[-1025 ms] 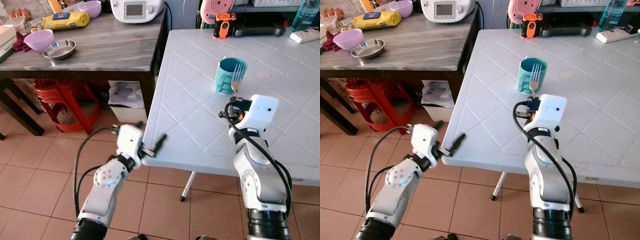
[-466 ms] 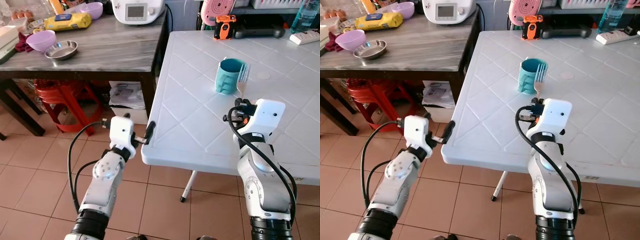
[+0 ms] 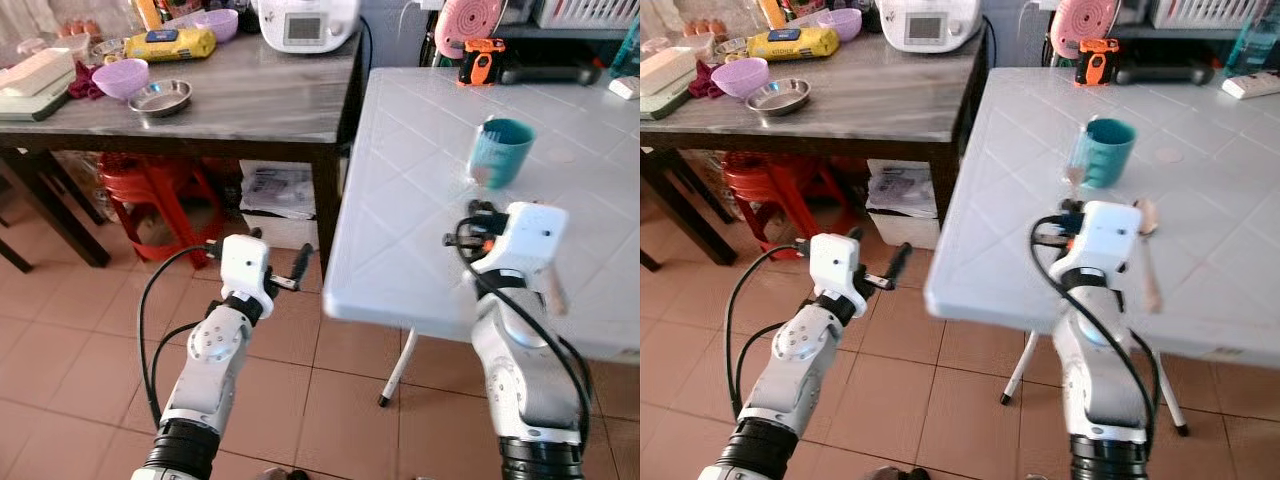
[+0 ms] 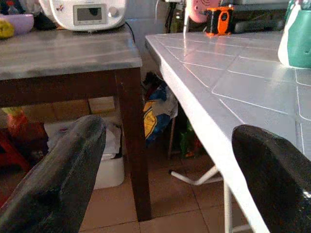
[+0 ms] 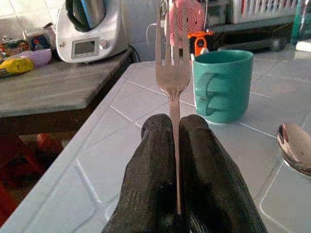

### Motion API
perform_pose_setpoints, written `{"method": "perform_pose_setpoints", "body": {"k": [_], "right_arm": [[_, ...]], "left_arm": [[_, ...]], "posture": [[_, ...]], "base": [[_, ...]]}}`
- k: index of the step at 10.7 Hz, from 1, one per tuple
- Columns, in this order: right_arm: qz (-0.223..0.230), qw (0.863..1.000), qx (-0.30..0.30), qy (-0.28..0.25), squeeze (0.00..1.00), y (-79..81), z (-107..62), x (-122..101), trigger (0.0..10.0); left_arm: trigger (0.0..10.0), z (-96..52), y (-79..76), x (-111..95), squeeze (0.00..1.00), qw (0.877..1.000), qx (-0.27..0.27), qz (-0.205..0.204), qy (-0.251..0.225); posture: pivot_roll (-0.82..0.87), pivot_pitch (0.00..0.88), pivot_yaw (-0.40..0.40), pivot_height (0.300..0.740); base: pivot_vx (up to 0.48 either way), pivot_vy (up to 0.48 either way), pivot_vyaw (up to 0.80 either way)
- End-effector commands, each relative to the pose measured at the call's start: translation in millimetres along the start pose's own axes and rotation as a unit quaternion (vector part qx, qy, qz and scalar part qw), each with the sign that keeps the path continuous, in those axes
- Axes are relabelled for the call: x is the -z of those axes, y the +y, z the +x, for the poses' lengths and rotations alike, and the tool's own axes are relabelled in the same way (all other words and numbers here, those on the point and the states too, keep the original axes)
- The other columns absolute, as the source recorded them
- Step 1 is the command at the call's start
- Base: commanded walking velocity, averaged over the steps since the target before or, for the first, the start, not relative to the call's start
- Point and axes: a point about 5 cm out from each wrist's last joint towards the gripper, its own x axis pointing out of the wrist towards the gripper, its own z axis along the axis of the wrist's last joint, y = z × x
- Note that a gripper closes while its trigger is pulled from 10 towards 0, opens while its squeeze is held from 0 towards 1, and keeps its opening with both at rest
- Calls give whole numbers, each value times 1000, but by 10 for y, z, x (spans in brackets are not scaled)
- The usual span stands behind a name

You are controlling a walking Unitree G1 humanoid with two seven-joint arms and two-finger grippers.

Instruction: Setting the table

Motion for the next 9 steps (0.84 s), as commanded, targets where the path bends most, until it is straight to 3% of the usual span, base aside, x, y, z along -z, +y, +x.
{"method": "perform_pose_setpoints", "body": {"k": [1, 5, 9], "right_arm": [[4, 1000, -8, -2, 0, 48, -3, 4, 10000], [5, 1000, -2, -3, 0, 29, -4, 12, 10000], [6, 1000, 1, -4, 0, 20, 0, 24, 10000]], "left_arm": [[10000, -21, 33, 13, 0, 1000, 1, 9, 2], [10000, -18, 7, 24, 0, 1000, 12, 11, 1], [10000, -13, -28, 29, 0, 1000, 17, 9, 0]], "posture": [[-159, 72, 108, 740], [-161, 69, 111, 740], [-159, 66, 115, 740]], "base": [[0, 398, -419], [0, 415, -413], [0, 438, 0]]}}
